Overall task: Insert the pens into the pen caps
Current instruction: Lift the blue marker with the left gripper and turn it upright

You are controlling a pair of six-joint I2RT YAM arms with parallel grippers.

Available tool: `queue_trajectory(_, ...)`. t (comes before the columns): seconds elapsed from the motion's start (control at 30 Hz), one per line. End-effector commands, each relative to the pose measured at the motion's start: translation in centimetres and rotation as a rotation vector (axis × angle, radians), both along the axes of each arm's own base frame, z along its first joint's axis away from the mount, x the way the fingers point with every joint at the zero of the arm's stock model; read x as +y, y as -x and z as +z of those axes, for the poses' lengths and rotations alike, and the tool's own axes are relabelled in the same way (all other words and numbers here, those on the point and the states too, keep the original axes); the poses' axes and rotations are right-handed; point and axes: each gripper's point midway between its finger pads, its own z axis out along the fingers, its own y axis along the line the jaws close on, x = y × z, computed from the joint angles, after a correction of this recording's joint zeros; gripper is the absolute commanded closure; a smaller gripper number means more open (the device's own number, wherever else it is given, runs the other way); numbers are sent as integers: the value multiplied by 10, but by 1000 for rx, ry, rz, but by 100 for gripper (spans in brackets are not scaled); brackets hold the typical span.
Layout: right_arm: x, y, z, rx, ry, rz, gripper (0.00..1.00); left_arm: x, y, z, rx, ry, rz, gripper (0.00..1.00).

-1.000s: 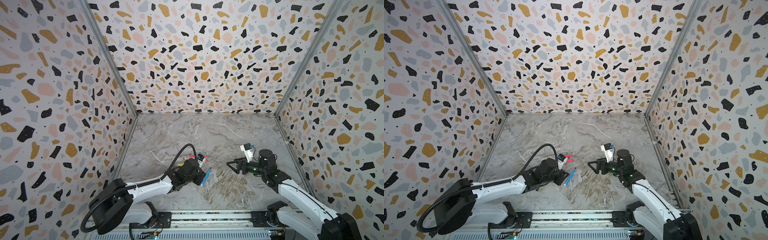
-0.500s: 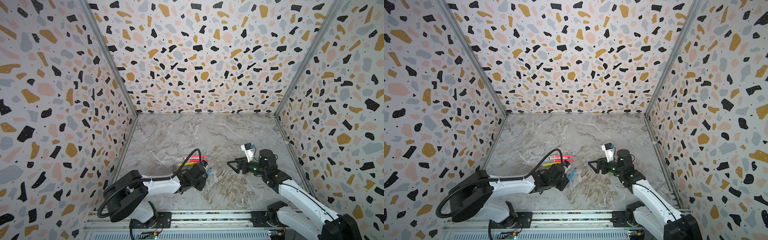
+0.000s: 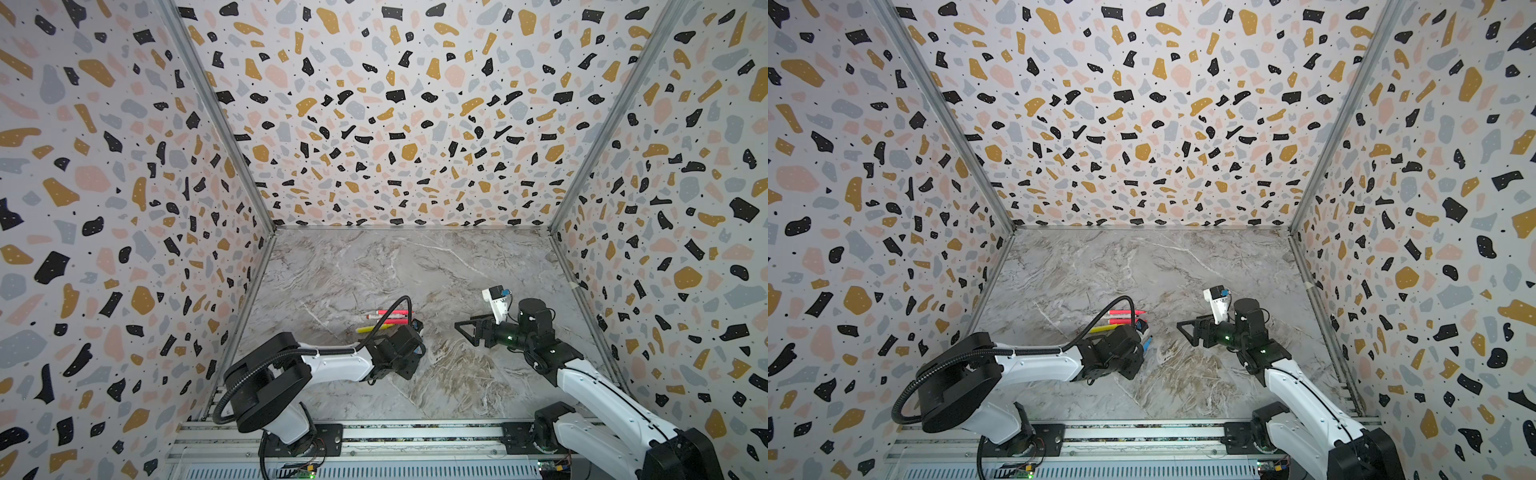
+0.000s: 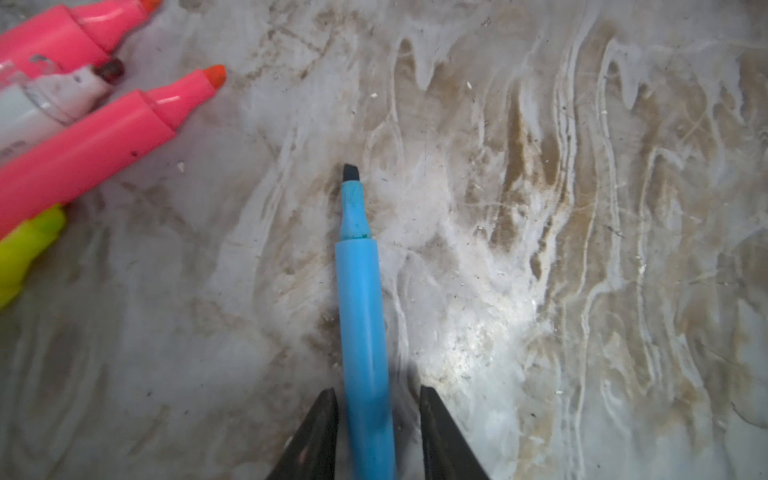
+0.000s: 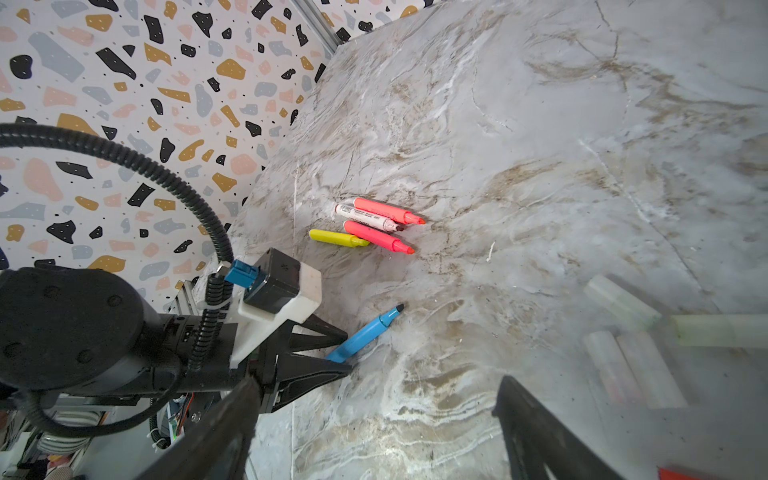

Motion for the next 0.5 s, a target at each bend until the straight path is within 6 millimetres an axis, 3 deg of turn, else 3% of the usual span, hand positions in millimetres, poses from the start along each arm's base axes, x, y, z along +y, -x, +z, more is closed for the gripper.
queue_trajectory(0.0, 1, -4, 21, -51, -12, -4, 10, 9, 3, -10, 9, -81, -8, 68)
queue_trajectory(0.23, 0, -4, 24, -58, -7, -8, 10, 11, 4, -20, 21, -132, -25, 92)
queue_trajectory(0.37, 1, -3, 22, -51, -11, -3, 10, 1, 0, 5, -33, -19, -21, 95)
queue_trajectory(0.47, 2, 0, 17, -35, -19, 5, 10, -13, 0, 34, -80, 117, -41, 96)
